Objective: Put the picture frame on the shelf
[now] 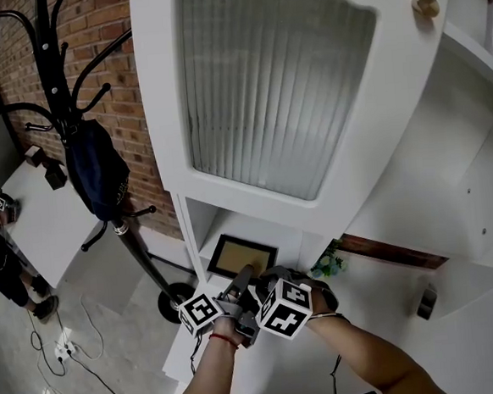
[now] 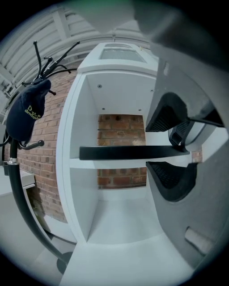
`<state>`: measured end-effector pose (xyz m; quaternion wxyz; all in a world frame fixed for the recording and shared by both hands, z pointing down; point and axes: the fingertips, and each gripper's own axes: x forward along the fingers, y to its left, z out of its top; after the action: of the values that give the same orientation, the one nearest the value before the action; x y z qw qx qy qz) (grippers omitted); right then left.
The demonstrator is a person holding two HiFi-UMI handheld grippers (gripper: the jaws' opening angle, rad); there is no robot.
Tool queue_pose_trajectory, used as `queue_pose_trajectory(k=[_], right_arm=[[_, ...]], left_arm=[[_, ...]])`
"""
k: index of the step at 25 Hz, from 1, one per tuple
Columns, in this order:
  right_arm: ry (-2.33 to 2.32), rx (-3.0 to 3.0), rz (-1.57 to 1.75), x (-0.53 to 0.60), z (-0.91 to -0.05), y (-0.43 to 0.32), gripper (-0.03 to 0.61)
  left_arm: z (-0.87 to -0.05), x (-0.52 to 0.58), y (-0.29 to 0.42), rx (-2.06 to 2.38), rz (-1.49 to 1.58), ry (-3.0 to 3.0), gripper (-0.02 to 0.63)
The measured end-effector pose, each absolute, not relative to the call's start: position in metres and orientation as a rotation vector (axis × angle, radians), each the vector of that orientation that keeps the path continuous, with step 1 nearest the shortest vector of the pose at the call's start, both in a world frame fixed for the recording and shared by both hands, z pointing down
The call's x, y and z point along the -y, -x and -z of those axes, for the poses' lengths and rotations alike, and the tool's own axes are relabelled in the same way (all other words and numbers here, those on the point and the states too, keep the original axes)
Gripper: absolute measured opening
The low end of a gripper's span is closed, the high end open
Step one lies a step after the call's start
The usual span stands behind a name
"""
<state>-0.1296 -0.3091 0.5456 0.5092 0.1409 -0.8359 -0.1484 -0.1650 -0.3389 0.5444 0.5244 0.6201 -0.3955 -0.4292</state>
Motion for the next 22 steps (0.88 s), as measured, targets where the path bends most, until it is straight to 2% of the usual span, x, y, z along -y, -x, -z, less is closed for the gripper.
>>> queue_pose_trajectory(k=[11,19,22], right_arm=[[-0.409,2.042,0.294,0.318,-0.543,0.135,0.071],[-0.454,2.058,0.256,0.322,-0.543,0.136,0.052],[-0.46,2.059,0.259,0.323,-0.543,0.137,0.052]], left_arm=[[-0.536,0.294,0.193,1.017,0.982,-1.579,0.193],[-0.529,0.273,0.204,1.28,0.679,-1.854,0.189],[-0.527,0.282,0.222,1.527,0.475,-1.927,0.147]])
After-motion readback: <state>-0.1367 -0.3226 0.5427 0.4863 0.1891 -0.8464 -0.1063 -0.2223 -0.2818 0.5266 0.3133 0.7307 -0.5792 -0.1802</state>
